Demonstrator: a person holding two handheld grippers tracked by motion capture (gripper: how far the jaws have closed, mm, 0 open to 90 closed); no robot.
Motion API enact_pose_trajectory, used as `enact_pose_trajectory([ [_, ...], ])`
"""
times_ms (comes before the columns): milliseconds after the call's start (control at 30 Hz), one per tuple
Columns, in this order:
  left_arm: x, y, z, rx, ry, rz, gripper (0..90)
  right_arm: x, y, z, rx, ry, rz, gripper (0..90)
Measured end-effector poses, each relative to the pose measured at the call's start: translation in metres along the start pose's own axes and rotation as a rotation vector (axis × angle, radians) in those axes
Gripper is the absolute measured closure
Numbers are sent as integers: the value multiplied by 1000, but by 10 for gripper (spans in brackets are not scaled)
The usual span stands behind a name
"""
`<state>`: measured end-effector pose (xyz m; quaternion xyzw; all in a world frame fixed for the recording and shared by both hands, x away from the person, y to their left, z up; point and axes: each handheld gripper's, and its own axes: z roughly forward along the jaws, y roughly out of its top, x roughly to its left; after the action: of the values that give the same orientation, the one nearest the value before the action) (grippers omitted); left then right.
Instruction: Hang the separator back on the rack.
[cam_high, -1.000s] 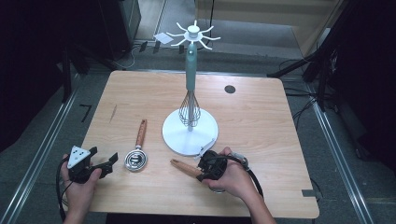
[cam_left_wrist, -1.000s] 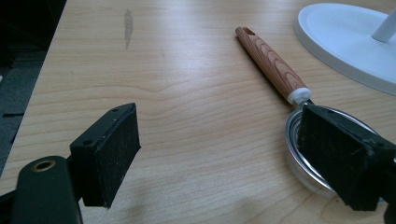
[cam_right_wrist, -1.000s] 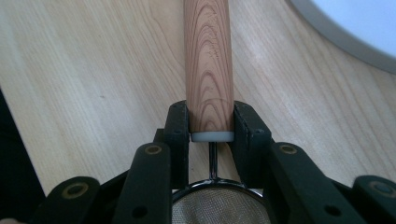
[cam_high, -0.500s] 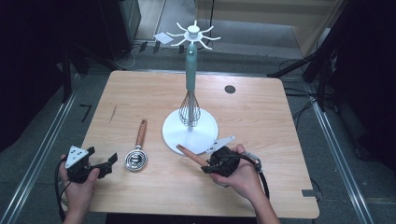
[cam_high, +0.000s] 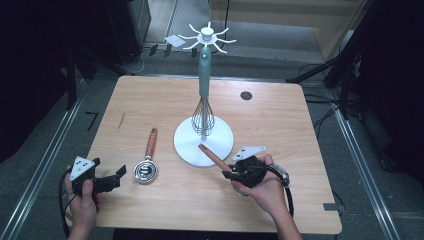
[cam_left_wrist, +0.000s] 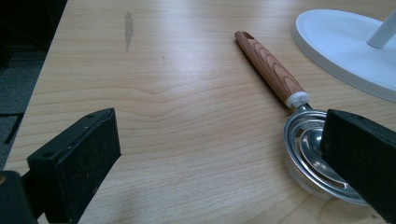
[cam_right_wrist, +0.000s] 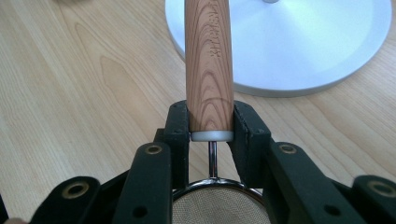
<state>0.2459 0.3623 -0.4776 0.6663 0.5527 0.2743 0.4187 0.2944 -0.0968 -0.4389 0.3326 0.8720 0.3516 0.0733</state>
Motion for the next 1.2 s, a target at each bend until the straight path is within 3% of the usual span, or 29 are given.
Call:
enact_pose_trajectory([
  [767, -2, 0, 1, -1, 13, 19, 0, -18, -10, -16, -93, -60, 99, 715],
  [1200, -2, -1, 1, -4, 11, 20, 0, -24, -13, -31, -209, -111, 158, 715],
])
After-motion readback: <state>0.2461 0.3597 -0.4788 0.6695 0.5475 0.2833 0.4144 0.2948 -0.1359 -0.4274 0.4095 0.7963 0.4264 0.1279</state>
